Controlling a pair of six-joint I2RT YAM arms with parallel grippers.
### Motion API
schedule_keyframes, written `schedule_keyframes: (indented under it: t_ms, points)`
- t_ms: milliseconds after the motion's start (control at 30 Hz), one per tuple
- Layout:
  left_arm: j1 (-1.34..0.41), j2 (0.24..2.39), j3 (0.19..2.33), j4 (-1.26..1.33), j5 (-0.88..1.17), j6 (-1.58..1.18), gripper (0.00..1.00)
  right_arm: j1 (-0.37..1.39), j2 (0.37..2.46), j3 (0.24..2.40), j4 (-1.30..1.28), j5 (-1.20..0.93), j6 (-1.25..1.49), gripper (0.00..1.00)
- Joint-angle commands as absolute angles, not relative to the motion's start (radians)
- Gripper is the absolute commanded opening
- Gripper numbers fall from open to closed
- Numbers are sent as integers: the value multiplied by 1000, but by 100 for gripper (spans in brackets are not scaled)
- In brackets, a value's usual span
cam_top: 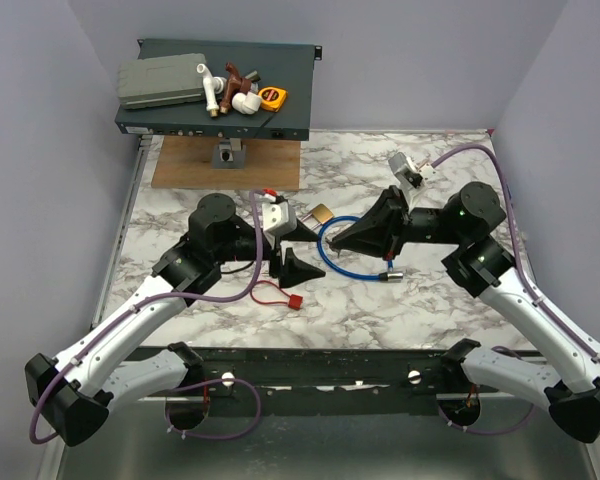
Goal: Unlock with the key
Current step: Place the lock at the center of the board.
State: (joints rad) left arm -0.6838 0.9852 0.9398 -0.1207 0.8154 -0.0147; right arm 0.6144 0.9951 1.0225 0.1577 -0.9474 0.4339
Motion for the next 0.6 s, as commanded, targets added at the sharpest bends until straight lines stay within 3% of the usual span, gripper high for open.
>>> schedule_keyframes:
  t_ms: [0, 300, 567]
  points:
    - [-694, 960, 962, 55, 745, -98, 72, 620, 1008, 984, 370, -942, 575, 1]
    - [-769, 945, 983, 54, 658, -18, 68, 620, 1029, 929, 538, -866, 675, 1]
    - [-791, 966, 991, 121, 542, -13, 53, 620, 1039, 906, 604, -819, 721, 1]
